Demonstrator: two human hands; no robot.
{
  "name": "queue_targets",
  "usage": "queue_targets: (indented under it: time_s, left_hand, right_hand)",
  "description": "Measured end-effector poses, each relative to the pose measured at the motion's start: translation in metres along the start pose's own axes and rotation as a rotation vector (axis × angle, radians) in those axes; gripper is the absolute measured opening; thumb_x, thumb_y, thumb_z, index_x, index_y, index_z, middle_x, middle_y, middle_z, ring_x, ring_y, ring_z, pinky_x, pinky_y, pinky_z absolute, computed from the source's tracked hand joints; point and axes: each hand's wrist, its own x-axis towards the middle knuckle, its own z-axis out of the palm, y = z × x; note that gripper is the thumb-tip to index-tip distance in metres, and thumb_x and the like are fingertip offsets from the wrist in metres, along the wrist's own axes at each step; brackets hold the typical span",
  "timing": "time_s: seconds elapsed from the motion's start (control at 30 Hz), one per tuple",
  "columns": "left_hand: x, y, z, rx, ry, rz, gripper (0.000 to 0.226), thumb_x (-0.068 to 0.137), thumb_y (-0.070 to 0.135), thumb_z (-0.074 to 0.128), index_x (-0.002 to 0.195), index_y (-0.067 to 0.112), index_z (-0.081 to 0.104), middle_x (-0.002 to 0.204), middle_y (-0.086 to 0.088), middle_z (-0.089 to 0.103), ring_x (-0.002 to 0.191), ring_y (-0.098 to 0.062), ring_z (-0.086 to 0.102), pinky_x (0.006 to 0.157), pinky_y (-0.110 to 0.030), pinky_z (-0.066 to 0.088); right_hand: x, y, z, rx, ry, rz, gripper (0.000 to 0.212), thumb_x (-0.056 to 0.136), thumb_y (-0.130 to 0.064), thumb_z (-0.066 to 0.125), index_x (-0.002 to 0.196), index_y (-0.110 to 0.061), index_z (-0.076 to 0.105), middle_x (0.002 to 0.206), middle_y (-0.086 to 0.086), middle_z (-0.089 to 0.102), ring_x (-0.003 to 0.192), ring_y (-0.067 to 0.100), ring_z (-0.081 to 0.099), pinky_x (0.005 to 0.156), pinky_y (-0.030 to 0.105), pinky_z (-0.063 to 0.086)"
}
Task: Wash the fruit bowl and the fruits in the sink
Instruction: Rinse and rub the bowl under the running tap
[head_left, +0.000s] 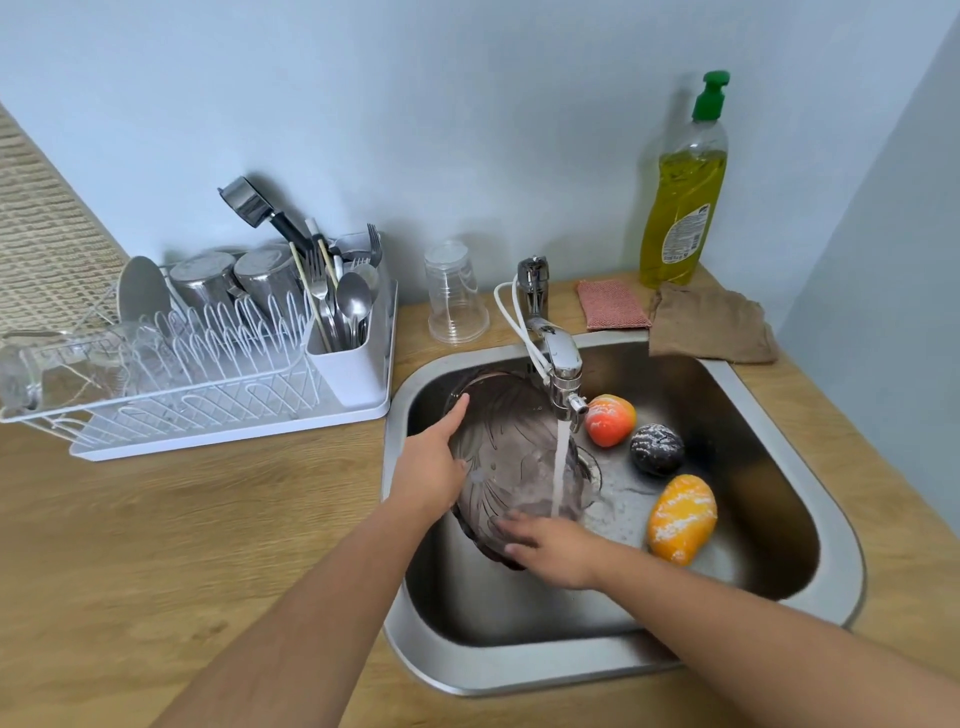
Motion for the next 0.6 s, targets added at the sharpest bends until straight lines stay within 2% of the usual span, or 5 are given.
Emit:
queue_targets:
  time_s: [0.1,0.3,0.43,0.5,0.6]
  left_hand:
    - [0.001,-0.002,-0.002,0.014,-0.001,0.014,0.079,0.09,0.0,0.056,0.145,0.048,0.024,0.103,-0.001,0.064,0.069,-0.011,0.056,0.077,-0.026,0.053]
    - [-0.004,-0.006,-0.003,-0.046,-0.039,-0.014,0.078,0.09,0.0,0.058,0.148,0.041,0.025,0.135,-0.003,0.054,0.083,-0.011,0.056,0.071,-0.017,0.049]
    - [-0.007,-0.01,-0.001,-0.332,-0.115,-0.139,0.078,0.089,-0.002,0.06,0.148,0.039,0.029,0.139,-0.005,0.05,0.09,-0.017,0.058,0.049,-0.016,0.054]
    - [-0.006,-0.013,-0.003,-0.447,-0.126,-0.183,0.077,0.089,-0.004,0.059,0.146,0.04,0.031,0.138,-0.007,0.051,0.098,-0.021,0.06,0.053,-0.023,0.058]
    - [-0.007,-0.019,-0.006,-0.52,-0.153,-0.217,0.075,0.09,-0.005,0.057,0.146,0.04,0.032,0.141,-0.007,0.049,0.109,-0.025,0.057,0.056,-0.029,0.06]
  right_hand:
    - [0.0,-0.01,0.007,0.228,-0.009,-0.09,0.047,0.101,-0.031,0.04,0.147,-0.026,0.032,0.159,0.001,0.022,0.147,0.013,0.016,0.121,0.029,0.008]
    - [0.002,0.049,-0.02,-0.47,0.145,0.177,0.06,0.098,-0.046,0.031,0.152,-0.026,0.016,0.162,0.001,-0.001,0.149,0.021,-0.006,0.117,0.052,-0.005]
    - [0.021,0.02,-0.04,-0.391,0.311,0.195,0.06,0.099,-0.038,0.026,0.152,-0.031,0.0,0.161,0.008,-0.01,0.148,0.025,-0.008,0.112,0.057,-0.015]
    - [0.021,-0.001,-0.043,-0.327,0.21,0.077,0.058,0.099,-0.048,0.021,0.15,-0.04,-0.006,0.16,0.001,-0.016,0.148,0.026,-0.01,0.106,0.063,-0.017]
    - [0.004,-0.013,-0.04,-0.271,-0.028,-0.098,0.063,0.096,-0.057,0.027,0.146,-0.047,-0.01,0.158,-0.004,-0.022,0.146,0.026,-0.018,0.117,0.059,0.004]
